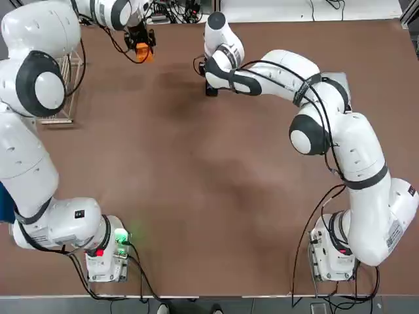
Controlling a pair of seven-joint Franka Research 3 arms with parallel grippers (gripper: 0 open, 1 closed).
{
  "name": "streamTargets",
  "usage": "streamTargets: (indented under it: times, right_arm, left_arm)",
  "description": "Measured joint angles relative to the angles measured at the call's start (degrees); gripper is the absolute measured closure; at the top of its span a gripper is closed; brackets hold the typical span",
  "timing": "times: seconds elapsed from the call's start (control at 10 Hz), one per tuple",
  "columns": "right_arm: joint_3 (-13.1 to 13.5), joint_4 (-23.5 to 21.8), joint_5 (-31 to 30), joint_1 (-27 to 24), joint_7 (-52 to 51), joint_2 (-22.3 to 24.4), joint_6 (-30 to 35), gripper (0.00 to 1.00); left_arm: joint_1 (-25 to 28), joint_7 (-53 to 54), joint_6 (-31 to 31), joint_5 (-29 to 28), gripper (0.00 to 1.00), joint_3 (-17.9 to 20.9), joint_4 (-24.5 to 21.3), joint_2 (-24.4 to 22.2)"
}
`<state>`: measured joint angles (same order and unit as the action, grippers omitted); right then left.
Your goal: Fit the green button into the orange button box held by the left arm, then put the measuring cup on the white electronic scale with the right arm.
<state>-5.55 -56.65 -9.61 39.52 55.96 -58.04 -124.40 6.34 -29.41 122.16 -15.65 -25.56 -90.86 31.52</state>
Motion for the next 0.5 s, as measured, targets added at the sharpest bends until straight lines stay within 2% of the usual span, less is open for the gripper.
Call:
streamTargets:
  times: [0.5]
  right_arm:
    - [0.12, 0.01, -0.83, 0.00, 0.52, -0.07, 0.08, 0.61]
  left_arm:
    - [-0.63, -0.06, -0.77, 0.67, 0.21, -0.84, 0.80, 0.15]
